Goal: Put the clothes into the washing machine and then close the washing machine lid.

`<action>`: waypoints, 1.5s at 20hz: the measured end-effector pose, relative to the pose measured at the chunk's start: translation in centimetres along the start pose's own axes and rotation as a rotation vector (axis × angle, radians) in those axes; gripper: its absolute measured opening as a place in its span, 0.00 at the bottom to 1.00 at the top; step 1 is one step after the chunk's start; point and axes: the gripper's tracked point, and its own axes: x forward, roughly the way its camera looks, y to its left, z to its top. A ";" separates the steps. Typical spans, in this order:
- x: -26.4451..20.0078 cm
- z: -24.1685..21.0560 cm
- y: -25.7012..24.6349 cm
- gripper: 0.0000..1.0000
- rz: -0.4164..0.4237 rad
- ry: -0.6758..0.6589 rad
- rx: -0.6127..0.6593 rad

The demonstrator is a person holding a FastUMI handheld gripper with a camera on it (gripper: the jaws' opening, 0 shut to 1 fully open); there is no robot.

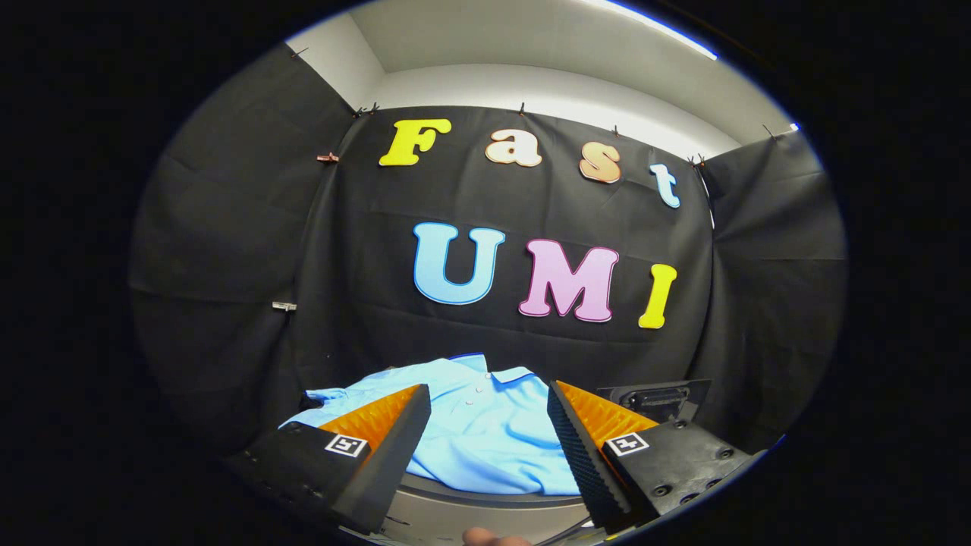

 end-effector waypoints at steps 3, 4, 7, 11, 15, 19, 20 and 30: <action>0.0 -0.1 0.4 0.98 0.006 0.003 0.002; 0.0 0.0 0.3 0.98 0.005 0.004 0.000; 0.2 -0.1 0.3 0.98 0.000 0.013 0.009; 0.9 -0.1 0.1 0.98 -0.006 0.017 0.008; 2.2 -1.2 0.5 0.98 0.009 0.062 0.008; 4.1 -1.7 0.9 0.98 0.019 0.100 0.002; 4.7 -2.1 1.2 0.98 0.030 0.116 0.004; 10.5 -6.4 1.7 0.98 0.047 0.331 -0.012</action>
